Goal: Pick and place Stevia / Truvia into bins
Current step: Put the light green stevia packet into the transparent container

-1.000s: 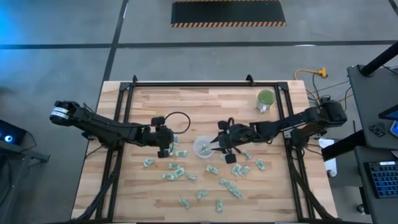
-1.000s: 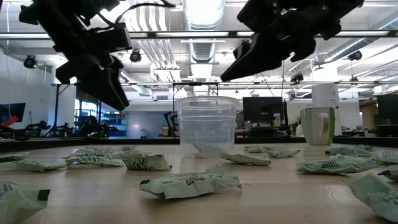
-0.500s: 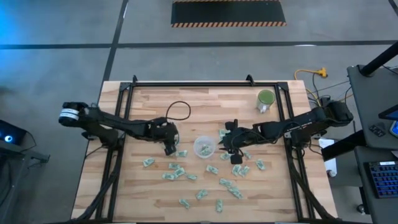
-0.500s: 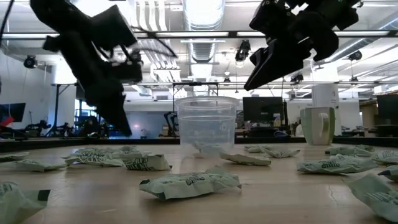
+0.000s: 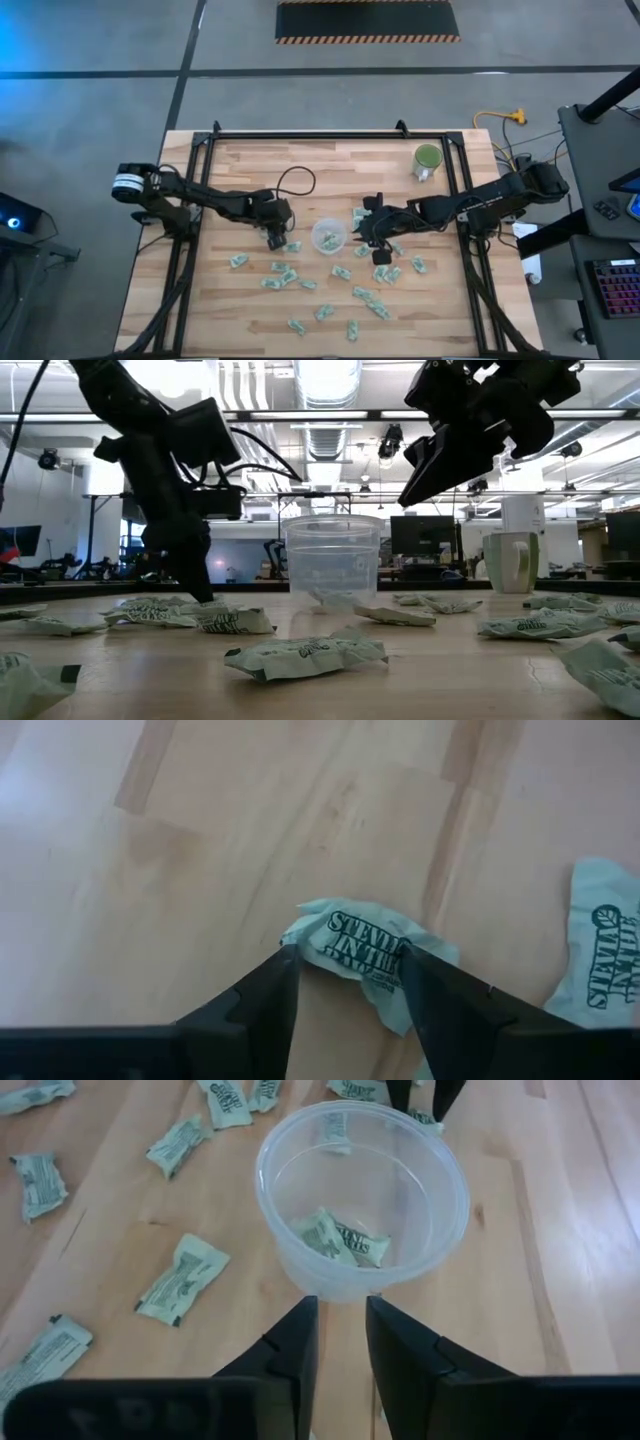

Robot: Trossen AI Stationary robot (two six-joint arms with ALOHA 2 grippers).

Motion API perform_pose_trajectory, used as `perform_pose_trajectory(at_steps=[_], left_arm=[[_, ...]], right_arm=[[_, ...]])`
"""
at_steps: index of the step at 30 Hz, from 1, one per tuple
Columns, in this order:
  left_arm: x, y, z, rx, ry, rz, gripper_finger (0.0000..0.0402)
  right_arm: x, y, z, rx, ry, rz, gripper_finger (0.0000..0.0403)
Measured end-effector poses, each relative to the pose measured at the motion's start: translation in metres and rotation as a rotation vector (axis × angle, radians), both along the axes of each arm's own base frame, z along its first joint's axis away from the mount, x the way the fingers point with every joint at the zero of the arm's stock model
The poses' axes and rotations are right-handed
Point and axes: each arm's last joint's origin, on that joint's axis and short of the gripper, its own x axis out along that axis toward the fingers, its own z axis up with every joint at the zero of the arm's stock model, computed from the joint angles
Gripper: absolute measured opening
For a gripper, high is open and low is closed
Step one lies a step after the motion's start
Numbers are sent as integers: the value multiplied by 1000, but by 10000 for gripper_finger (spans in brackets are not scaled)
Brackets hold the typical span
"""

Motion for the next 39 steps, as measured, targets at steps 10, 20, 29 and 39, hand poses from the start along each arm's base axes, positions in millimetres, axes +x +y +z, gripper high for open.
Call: perform_pose_trajectory(at_steps=[10,20,29,39], left_arm=[[-6,0,13,14,-31,-46,8],[-9,0,47,74,-212,-50,13],[9,-14,72,197,-531,-222,13],[44,-27,53,184,-678,-418,13]], right_arm=[[-4,-2,-4,-29,52,-37,70],[-19,-11,-13,-183,194,-258,61],[-21,-16,-20,-197,212,-274,58],[-28,-20,-30,-197,244,-292,58]])
